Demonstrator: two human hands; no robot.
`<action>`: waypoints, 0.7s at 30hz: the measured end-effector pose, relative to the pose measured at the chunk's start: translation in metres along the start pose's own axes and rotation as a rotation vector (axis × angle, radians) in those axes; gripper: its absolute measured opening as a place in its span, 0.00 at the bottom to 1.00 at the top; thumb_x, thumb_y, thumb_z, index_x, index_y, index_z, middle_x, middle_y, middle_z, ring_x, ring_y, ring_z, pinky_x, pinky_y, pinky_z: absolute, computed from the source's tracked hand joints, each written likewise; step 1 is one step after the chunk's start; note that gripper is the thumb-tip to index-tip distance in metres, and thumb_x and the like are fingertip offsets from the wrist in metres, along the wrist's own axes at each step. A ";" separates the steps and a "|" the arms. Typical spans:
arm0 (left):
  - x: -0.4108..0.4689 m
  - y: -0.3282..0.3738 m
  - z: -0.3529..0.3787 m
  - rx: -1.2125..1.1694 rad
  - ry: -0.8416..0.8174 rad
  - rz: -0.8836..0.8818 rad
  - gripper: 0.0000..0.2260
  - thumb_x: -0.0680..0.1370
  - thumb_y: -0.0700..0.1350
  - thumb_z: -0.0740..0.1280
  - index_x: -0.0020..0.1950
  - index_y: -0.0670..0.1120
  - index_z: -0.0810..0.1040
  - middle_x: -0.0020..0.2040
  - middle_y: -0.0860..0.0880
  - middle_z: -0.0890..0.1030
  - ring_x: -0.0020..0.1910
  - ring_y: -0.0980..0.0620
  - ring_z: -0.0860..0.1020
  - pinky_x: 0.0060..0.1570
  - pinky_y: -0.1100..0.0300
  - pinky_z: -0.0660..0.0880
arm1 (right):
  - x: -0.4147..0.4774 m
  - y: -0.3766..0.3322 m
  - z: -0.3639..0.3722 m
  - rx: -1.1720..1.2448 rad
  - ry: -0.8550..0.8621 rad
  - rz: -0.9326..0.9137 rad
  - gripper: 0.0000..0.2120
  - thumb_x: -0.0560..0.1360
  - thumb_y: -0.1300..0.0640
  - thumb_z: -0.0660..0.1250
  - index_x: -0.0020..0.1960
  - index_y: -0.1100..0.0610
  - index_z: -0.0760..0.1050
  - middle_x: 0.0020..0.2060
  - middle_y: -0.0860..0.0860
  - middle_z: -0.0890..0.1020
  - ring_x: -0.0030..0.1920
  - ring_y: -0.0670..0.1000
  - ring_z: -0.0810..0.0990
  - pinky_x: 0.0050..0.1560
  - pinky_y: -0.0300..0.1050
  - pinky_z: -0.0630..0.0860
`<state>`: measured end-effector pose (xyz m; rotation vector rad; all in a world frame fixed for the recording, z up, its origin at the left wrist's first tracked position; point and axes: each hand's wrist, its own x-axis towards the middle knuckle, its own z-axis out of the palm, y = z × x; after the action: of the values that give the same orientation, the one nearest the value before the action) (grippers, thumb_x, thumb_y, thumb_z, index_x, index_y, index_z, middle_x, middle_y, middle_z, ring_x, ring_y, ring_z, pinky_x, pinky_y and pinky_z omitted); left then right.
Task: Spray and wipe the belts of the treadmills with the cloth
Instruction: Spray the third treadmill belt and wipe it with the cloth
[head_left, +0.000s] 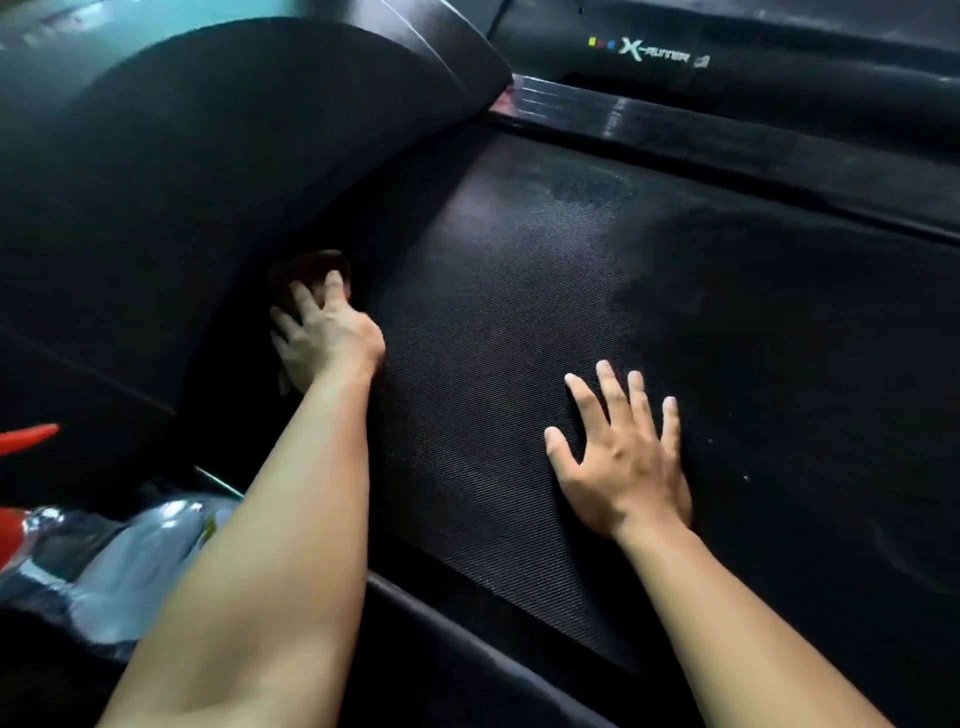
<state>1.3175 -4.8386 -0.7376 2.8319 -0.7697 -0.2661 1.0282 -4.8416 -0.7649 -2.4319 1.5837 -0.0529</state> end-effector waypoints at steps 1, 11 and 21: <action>0.007 0.011 -0.002 -0.002 -0.017 0.037 0.27 0.83 0.48 0.53 0.82 0.59 0.52 0.83 0.48 0.50 0.80 0.38 0.50 0.77 0.43 0.48 | 0.001 -0.001 0.001 -0.002 0.004 0.002 0.35 0.74 0.33 0.41 0.79 0.41 0.47 0.81 0.47 0.45 0.80 0.53 0.39 0.76 0.59 0.34; -0.054 0.095 0.050 0.035 -0.107 0.846 0.25 0.80 0.50 0.58 0.78 0.60 0.62 0.81 0.48 0.60 0.79 0.42 0.57 0.78 0.50 0.54 | 0.004 -0.001 0.001 -0.020 0.000 0.017 0.38 0.71 0.33 0.38 0.80 0.42 0.49 0.81 0.47 0.45 0.80 0.52 0.40 0.76 0.59 0.36; -0.070 -0.031 0.017 -0.052 0.085 0.128 0.25 0.80 0.49 0.61 0.78 0.54 0.64 0.80 0.44 0.60 0.78 0.36 0.59 0.75 0.42 0.56 | 0.002 -0.002 -0.001 -0.005 0.005 0.019 0.38 0.74 0.34 0.39 0.81 0.46 0.46 0.81 0.46 0.45 0.80 0.52 0.40 0.77 0.58 0.35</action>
<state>1.2689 -4.7785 -0.7526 2.7123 -0.9081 -0.1428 1.0304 -4.8433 -0.7637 -2.4223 1.6107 -0.0525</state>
